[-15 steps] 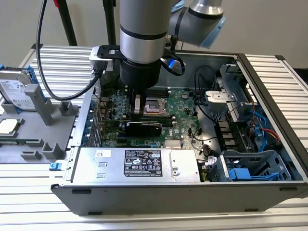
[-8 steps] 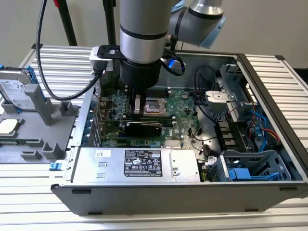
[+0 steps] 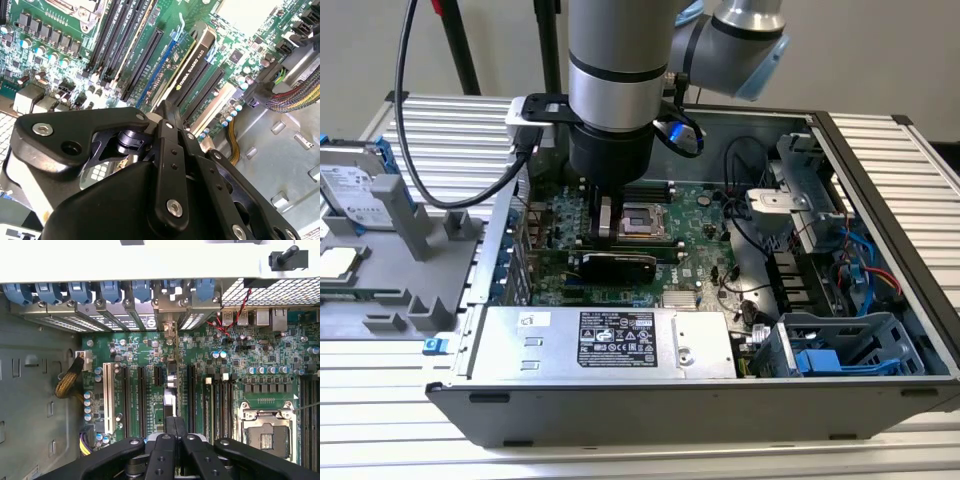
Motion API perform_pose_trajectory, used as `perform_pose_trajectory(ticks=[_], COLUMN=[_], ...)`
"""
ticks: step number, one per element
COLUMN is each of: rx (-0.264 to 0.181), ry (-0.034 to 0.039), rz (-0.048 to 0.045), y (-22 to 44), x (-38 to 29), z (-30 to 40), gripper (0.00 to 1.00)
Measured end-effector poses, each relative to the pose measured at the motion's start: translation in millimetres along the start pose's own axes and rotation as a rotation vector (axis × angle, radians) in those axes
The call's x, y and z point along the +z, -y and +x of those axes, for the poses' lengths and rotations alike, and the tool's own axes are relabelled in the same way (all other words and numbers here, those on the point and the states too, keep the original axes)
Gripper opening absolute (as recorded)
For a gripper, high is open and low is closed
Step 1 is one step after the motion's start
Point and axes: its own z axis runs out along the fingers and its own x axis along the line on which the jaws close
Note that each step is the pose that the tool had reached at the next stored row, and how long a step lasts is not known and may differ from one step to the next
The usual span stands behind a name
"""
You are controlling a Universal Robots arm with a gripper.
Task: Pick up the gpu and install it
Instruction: 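Insert the gpu into the slot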
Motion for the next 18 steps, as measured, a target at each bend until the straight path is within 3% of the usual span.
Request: perform_pose_trajectory(ticks=[11,18], rx=[0.000,0.000], ry=[0.0001,-0.0001], rz=[0.0003,0.0002], y=[-12.7,-24.4], x=[-7.0,-11.1], z=[0.6,1.0], gripper=[0.00,0.00])
